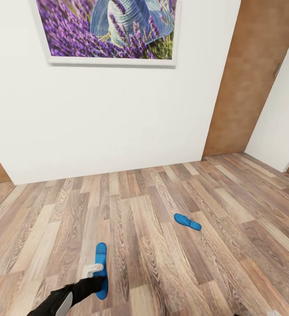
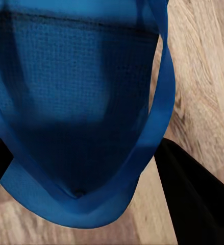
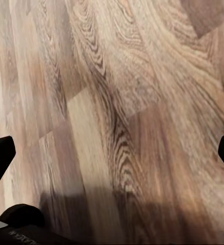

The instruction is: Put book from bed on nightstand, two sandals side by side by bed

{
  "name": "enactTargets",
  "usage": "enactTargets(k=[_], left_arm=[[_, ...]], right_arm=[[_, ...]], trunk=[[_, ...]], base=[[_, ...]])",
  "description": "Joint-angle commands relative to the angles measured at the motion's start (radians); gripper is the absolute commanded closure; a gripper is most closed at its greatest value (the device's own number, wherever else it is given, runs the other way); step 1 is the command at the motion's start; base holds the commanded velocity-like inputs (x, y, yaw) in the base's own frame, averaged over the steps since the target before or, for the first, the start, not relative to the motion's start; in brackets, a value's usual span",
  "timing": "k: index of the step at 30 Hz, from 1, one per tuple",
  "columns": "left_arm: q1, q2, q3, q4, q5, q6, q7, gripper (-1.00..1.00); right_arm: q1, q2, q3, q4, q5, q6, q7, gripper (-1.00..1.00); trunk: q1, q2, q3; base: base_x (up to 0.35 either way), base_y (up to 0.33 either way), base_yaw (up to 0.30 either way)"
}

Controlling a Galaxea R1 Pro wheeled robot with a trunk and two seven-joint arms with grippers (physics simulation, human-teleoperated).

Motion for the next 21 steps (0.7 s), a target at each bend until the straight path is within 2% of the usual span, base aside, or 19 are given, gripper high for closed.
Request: enactTargets(k=[1,6,15,19,20,21], left_arm=[[-0.001,0.001,0.005,0.02,0.012,-0.015,-0.009,1.0],[-0.001,0.002,0.003,0.068,0.01,-0.059,-0.014,1.0],[-0.001,0.003,0.003,0.084,0.011,-0.084,-0.031,1.0],[-0.001,0.003,0.003,0.087,0.011,-0.086,-0.044,1.0],[-0.001,0.002,0.002,0.087,0.011,-0.086,-0.047,1.0],[-0.001,0.002,0.003,0.087,0.011,-0.086,-0.047,1.0]], right_arm=[[0.0,0.001,-0.001,0.015,-0.003,0.006,0.002,-1.0],[0.0,0.005,0.0,0.041,0.002,-0.004,0.002,-1.0],[0.0,0.025,0.0,0.047,0.003,-0.055,0.003,-1.0],[0.0,0.049,0.001,0.048,0.009,-0.06,0.0,-1.0],[0.0,0.091,0.001,0.052,0.071,-0.06,-0.008,-1.0],[0.0,0.101,0.001,0.053,0.088,-0.06,-0.009,-1.0]], trunk=[[-0.001,0.0,0.003],[-0.003,0.001,0.023],[-0.007,0.003,0.057],[-0.009,0.004,0.073],[-0.009,0.004,0.077],[-0.01,0.005,0.081]], base=[[0.0,0.0,0.0],[0.0,0.0,0.0],[0.0,0.0,0.0],[0.0,0.0,0.0],[0.0,0.0,0.0],[0.0,0.0,0.0]])
